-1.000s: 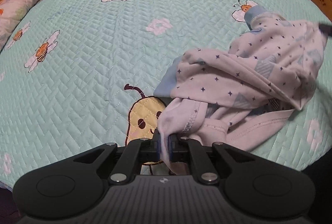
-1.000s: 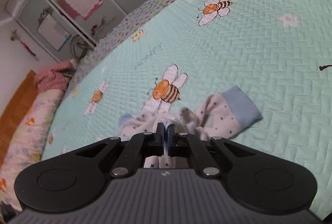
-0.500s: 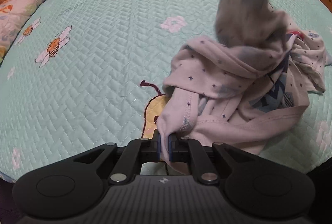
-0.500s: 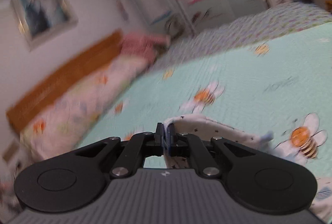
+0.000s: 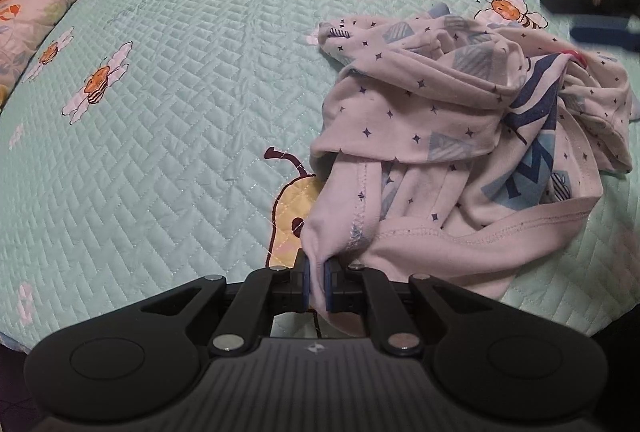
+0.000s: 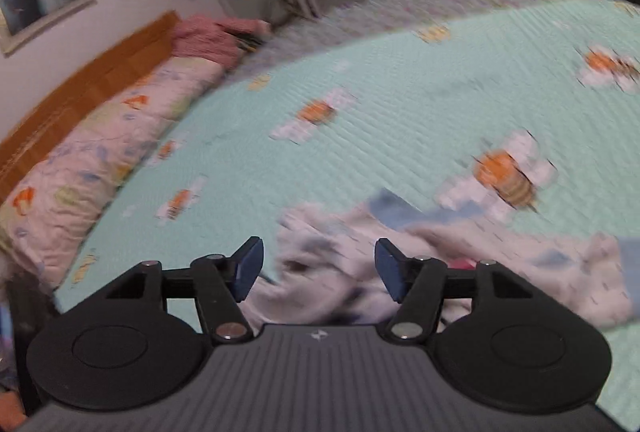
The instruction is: Fold clothes
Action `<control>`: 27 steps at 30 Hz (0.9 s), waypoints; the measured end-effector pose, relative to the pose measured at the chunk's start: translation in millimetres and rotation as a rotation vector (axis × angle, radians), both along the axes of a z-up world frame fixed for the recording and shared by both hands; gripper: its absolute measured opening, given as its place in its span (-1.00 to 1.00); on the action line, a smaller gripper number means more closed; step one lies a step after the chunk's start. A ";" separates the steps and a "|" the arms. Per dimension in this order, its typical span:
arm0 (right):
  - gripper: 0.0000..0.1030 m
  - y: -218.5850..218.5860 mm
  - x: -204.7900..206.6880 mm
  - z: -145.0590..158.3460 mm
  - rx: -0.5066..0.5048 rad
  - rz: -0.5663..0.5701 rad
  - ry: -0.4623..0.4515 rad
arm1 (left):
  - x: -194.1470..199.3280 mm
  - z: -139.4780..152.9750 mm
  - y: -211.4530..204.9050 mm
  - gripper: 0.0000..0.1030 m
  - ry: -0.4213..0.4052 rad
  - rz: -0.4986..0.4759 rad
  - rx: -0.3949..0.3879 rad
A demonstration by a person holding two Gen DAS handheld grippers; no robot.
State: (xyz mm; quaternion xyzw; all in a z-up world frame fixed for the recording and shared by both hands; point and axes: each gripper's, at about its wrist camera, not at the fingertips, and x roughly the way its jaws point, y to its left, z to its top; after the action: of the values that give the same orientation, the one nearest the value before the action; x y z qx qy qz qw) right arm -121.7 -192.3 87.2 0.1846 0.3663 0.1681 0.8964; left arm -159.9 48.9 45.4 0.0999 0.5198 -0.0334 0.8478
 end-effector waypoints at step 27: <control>-0.14 11.1 -33.5 -29.4 0.169 0.163 0.131 | -31.3 47.1 25.6 0.07 -0.111 0.011 -0.149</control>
State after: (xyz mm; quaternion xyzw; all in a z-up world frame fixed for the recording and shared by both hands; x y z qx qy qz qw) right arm -155.2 -181.3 57.8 0.2398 0.4225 0.2580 0.8351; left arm -191.2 74.4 92.5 0.0352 0.4686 -0.0617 0.8806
